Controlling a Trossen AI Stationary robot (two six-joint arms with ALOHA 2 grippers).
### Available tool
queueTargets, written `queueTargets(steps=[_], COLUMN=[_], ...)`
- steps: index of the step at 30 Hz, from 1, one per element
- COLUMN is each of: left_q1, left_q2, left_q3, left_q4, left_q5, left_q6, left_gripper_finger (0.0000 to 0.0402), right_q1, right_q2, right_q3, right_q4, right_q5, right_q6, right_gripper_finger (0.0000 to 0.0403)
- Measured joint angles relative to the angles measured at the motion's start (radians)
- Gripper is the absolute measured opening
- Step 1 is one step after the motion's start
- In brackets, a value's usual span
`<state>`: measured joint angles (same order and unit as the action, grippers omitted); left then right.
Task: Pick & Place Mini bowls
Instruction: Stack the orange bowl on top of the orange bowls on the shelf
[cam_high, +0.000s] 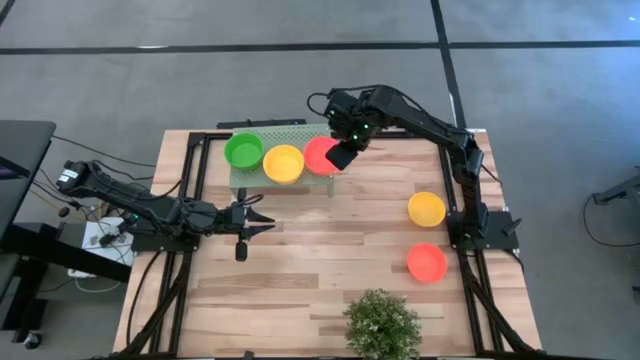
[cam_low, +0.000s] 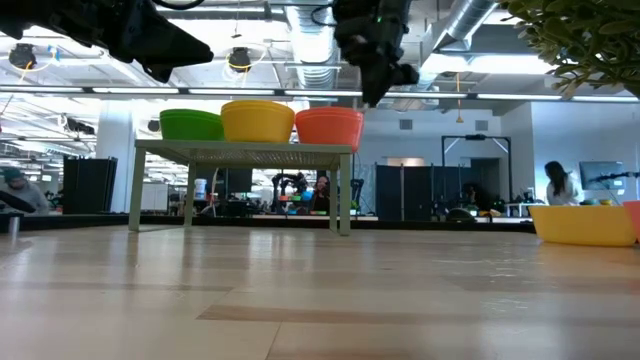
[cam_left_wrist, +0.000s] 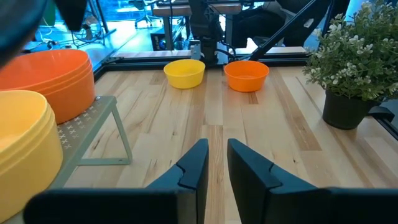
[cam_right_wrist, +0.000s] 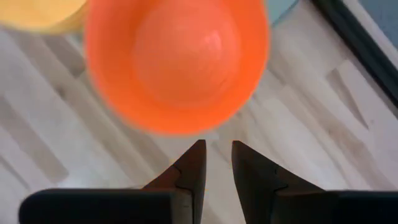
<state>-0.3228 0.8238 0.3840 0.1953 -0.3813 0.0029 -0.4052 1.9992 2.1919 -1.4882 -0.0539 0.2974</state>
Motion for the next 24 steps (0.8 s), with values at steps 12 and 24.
queueTargets(steps=[12, 24], left_q1=[0.0, 0.0], left_q2=[0.0, 0.0], left_q3=[0.0, -0.001], left_q4=[-0.003, -0.023], left_q5=[0.0, 0.001], left_q6=[-0.011, -0.011], left_gripper_finger=[0.0062, 0.0062], right_q1=[0.194, 0.393], right_q2=[-0.014, -0.024], right_q3=[0.029, 0.019], right_q4=[-0.083, -0.079], right_q5=[-0.026, -0.022], right_q6=[-0.042, -0.037], right_gripper_finger=[0.0072, 0.0072])
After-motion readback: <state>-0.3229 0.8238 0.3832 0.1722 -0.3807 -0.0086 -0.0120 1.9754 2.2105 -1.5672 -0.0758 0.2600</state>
